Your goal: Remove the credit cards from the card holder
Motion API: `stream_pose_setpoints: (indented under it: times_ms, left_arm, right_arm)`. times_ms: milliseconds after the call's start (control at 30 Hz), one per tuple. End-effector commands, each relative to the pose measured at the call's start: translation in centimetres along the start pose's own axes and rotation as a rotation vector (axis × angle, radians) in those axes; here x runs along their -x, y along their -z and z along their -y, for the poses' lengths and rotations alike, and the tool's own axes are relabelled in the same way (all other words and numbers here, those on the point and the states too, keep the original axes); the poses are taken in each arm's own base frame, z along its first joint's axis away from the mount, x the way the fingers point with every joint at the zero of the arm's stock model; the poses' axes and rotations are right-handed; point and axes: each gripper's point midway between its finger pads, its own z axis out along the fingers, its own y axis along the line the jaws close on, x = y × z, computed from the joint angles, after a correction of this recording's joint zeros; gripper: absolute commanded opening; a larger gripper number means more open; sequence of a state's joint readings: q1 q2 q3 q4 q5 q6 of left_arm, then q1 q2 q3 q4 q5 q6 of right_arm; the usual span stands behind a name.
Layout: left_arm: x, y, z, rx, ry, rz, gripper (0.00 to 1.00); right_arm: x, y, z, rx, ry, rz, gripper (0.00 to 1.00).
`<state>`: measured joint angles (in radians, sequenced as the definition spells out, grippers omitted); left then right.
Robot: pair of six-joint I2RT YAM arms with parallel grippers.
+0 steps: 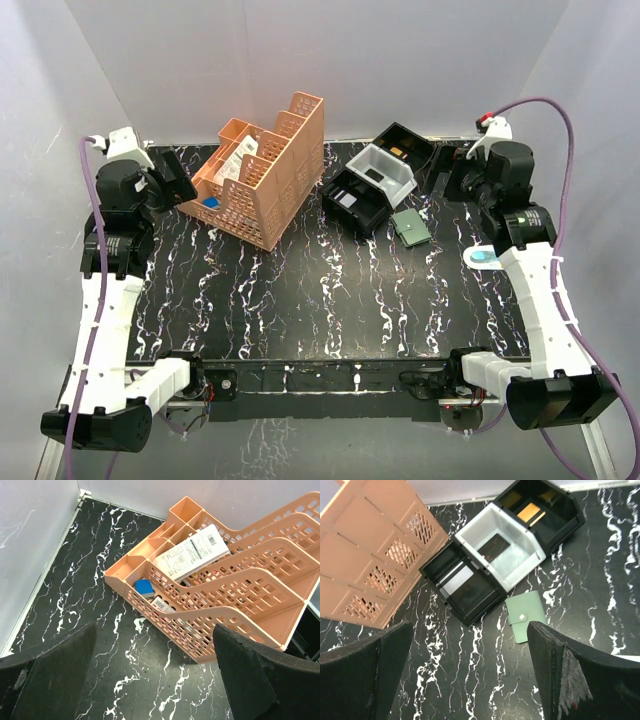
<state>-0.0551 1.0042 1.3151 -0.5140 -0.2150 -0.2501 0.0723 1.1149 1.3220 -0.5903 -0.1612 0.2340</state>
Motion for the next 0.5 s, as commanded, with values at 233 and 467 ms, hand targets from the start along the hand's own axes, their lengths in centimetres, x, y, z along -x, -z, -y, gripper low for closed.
stream_pose_setpoints:
  times_ms: [233,467]
  left_arm:
    - [-3.4,-1.2,3.6,-0.228,-0.034,-0.076,0.99]
    - [-5.8,-3.1,7.4,-0.412,-0.001,-0.235,0.99]
  right_arm:
    - [-4.7,-1.0,-2.8,0.143,-0.126,-0.044,0.98]
    - [-7.1,-1.5,-4.8,0.245,-0.202,-0.122,0.98]
